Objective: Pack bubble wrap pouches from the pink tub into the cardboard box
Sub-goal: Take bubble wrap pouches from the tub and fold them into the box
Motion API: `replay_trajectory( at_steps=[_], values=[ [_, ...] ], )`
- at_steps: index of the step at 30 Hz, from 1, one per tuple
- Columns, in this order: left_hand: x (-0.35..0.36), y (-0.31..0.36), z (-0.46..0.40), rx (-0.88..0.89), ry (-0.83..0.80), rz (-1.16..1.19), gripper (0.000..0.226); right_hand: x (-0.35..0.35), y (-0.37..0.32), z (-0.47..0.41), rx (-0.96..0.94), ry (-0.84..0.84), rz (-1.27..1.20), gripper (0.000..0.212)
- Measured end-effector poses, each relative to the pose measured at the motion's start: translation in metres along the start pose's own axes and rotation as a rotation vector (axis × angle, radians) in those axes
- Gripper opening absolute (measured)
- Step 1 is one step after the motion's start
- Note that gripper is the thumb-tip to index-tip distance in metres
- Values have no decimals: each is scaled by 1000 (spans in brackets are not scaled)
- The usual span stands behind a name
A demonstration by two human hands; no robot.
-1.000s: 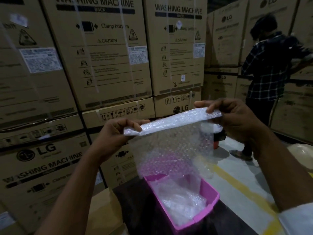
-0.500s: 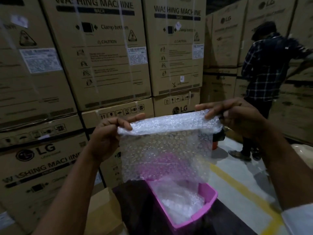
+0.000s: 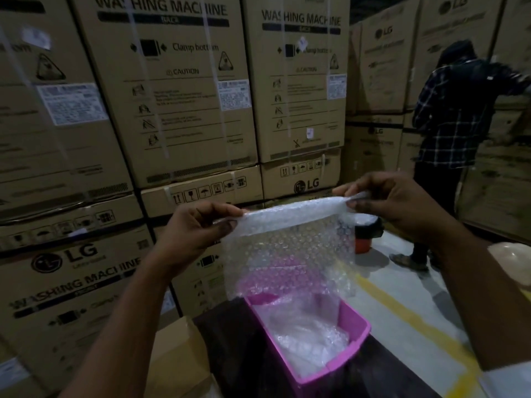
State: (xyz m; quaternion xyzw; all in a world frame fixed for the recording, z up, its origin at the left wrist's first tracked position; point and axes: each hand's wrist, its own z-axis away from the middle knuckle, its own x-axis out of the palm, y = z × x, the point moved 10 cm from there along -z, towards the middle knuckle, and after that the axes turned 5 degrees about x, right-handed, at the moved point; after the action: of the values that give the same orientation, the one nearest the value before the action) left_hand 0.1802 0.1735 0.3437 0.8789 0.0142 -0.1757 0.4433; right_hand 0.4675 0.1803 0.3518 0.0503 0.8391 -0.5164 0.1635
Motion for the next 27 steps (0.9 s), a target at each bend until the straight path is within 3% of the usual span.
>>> replay_trajectory(
  at_steps=[5, 8, 10, 13, 14, 20, 23, 27],
  values=[
    [-2, -15, 1, -48, 101, 154, 25, 10, 11, 2, 70, -37, -190, 15],
    [-4, -36, 3, -159, 215, 264, 23, 11, 13, 1, 106, -16, -240, 31],
    [7, -53, 3, -247, 205, 387, 21, 11, 15, -2, 128, 6, -245, 40],
    [35, -75, 13, -405, 86, 530, 64, 11, 18, -5, 150, 49, -268, 45],
    [40, -80, 16, -426, 63, 527, 68, 12, 20, -5, 156, 54, -268, 45],
    [43, -89, 16, -426, 34, 489, 48, 9, 43, -6, 240, 97, -337, 25],
    [42, -90, 14, -418, 21, 422, 40, 18, 57, -5, 322, 29, -426, 10],
    [45, -89, 13, -389, -13, 471, 45, 25, 66, -4, 327, -44, -430, 11]
  ],
)
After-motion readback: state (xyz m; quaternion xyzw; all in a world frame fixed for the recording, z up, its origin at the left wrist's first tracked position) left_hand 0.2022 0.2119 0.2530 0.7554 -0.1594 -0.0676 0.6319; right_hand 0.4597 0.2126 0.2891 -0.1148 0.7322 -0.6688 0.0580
